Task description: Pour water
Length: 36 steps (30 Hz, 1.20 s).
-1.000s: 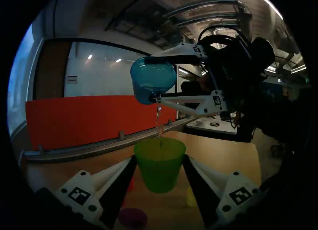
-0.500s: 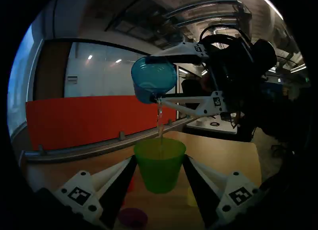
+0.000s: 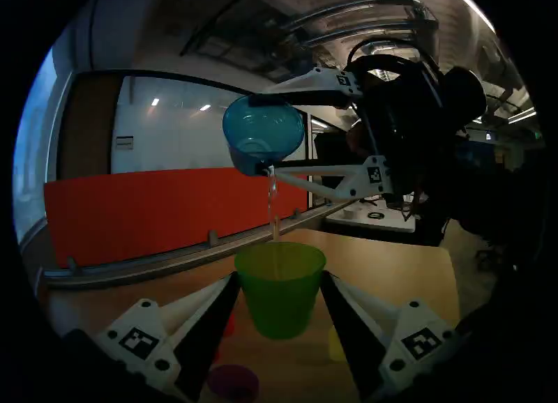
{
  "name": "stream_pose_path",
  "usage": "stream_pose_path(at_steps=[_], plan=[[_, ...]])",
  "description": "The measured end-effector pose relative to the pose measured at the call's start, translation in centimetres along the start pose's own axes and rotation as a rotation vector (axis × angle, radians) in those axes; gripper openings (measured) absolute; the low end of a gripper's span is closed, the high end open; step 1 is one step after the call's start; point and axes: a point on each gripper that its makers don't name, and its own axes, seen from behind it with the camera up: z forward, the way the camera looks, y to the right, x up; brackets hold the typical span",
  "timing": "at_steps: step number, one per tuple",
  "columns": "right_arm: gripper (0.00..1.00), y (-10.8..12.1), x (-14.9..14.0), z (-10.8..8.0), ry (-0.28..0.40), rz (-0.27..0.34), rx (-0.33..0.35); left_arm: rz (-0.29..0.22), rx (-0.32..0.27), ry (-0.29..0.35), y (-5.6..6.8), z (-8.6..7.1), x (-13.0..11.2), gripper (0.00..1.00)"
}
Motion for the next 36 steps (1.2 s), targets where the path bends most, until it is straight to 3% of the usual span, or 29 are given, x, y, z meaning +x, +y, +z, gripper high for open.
stream_pose_path(at_steps=[36], plan=[[0.91,0.81,-0.16,0.21,-0.009,-0.121,-0.02,-0.012,0.002,0.003,-0.19,0.28,-0.17,0.84]])
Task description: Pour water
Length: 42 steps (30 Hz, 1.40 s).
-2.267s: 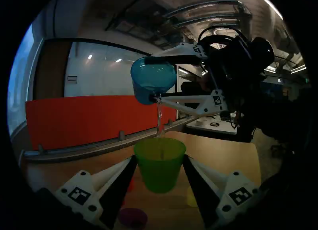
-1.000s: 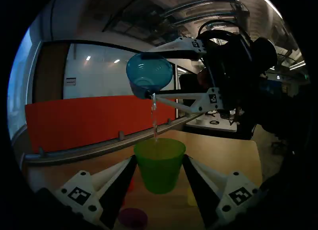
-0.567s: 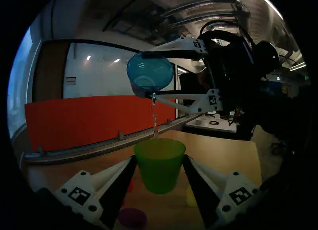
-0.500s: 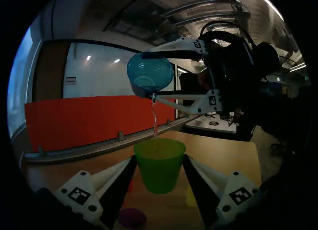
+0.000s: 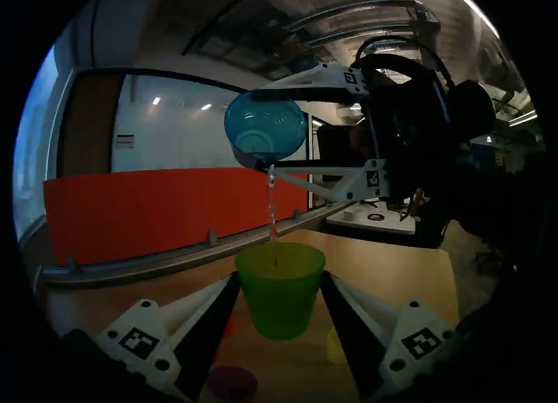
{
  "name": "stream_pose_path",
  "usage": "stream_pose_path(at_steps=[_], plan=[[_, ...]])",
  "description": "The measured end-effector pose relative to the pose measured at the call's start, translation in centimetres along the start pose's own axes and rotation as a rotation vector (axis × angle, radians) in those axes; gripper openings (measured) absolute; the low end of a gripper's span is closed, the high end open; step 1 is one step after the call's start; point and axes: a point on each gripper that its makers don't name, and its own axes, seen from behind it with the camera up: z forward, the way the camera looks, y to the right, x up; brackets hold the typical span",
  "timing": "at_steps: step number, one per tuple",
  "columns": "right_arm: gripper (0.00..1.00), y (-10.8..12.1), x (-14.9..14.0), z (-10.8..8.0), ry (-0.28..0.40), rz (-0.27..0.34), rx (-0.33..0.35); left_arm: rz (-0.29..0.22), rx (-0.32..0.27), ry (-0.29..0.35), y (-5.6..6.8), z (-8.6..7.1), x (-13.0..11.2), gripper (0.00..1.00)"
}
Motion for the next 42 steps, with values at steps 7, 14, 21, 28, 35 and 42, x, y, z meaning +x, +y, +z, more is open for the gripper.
stream_pose_path(at_steps=[7,14,21,28,35,42], plan=[[0.91,0.1,0.1,0.1,0.001,-0.03,-0.003,-0.005,0.0,0.004,-0.1,-0.1,0.2,0.84],[0.91,0.5,0.2,0.1,0.002,-0.059,-0.009,0.0,0.001,0.005,-0.1,-0.1,0.4,0.84],[0.91,0.8,0.5,-0.1,-0.005,-0.105,-0.015,0.001,0.002,0.011,0.0,-0.1,0.6,0.84],[0.91,1.0,0.8,0.0,-0.007,-0.134,-0.019,0.0,0.003,0.015,0.0,-0.2,0.8,0.84],[0.91,1.1,1.2,0.0,-0.005,-0.171,-0.021,0.001,0.005,0.019,0.1,-0.3,1.0,0.84],[0.91,1.4,1.8,-0.1,-0.004,-0.219,-0.027,0.002,0.006,0.021,0.2,-0.5,1.2,0.84]])
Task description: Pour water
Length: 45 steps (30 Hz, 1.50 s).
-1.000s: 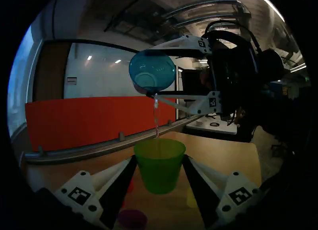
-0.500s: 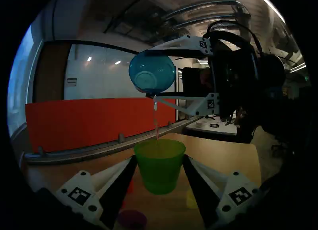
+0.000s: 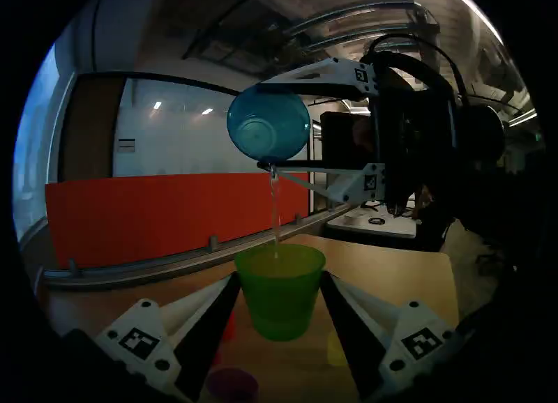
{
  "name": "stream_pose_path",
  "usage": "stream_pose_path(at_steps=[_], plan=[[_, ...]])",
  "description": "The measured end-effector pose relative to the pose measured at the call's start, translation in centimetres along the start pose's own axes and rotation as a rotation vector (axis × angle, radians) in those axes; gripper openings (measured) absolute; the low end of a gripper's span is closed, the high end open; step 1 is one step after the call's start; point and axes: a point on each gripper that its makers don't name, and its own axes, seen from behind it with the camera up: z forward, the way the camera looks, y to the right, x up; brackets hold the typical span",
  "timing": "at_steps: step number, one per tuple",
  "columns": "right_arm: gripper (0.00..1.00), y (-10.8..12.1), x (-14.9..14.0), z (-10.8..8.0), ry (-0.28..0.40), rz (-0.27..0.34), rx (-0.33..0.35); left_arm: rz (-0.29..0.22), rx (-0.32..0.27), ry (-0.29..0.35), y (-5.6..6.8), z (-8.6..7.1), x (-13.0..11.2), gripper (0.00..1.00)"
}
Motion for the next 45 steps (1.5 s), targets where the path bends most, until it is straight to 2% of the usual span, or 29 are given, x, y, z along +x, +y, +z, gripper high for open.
stream_pose_path(at_steps=[15,20,24,27,35,41,45], plan=[[0.91,0.0,1.1,-0.2,0.005,-0.115,0.004,-0.008,0.006,0.009,-0.1,-0.1,0.1,0.84],[0.91,0.0,1.5,-0.3,0.009,-0.122,-0.001,-0.01,0.008,0.011,-0.2,-0.2,0.2,0.84],[0.91,0.1,1.6,-0.3,0.013,-0.105,-0.003,-0.011,0.008,0.013,-0.2,-0.3,0.3,0.84],[0.91,0.1,1.6,-0.3,0.014,-0.071,-0.005,-0.01,0.007,0.013,-0.1,-0.2,0.4,0.84],[0.91,0.2,1.1,-0.6,0.026,0.072,-0.014,-0.009,0.006,0.013,0.0,-0.2,0.4,0.84],[0.91,0.3,0.5,-1.0,0.028,0.241,-0.024,-0.009,0.01,0.015,-0.1,-0.3,0.5,0.84],[0.91,0.3,-0.1,-1.2,0.026,0.381,-0.025,-0.011,0.012,0.017,-0.2,-0.3,0.7,0.84]])
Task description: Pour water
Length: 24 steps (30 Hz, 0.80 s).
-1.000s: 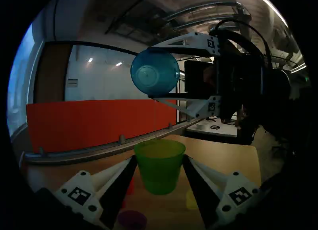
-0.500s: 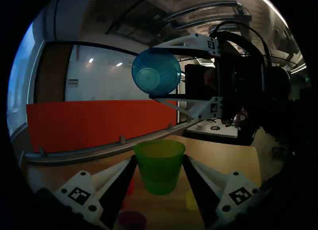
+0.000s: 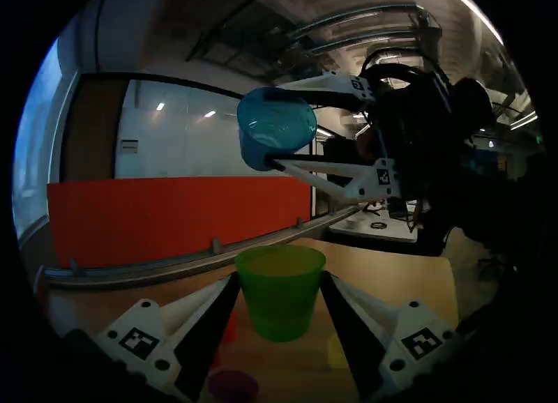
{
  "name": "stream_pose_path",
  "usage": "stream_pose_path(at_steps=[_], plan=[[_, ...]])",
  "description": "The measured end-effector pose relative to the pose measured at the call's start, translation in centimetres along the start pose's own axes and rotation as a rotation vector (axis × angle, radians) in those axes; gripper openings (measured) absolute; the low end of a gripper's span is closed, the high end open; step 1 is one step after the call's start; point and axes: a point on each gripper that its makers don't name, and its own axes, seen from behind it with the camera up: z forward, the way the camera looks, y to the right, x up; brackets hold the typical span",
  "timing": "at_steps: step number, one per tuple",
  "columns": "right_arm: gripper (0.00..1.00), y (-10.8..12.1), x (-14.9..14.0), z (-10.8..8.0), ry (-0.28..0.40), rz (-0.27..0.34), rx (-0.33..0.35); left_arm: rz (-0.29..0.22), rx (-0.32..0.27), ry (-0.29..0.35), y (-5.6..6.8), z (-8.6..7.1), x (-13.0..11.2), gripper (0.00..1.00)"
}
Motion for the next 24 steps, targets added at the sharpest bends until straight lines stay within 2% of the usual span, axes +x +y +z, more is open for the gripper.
stream_pose_path(at_steps=[5,15,24], plan=[[0.91,0.0,-0.7,-0.2,-0.003,0.181,-0.002,-0.001,0.005,0.001,-0.3,-0.1,0.0,0.84],[0.91,-0.6,-1.9,-0.7,0.016,0.598,0.025,0.002,0.013,-0.005,-0.6,0.0,-0.4,0.84],[0.91,-0.7,-2.4,-1.0,0.026,0.889,0.054,0.003,0.018,-0.003,-0.8,0.0,0.0,0.84]])
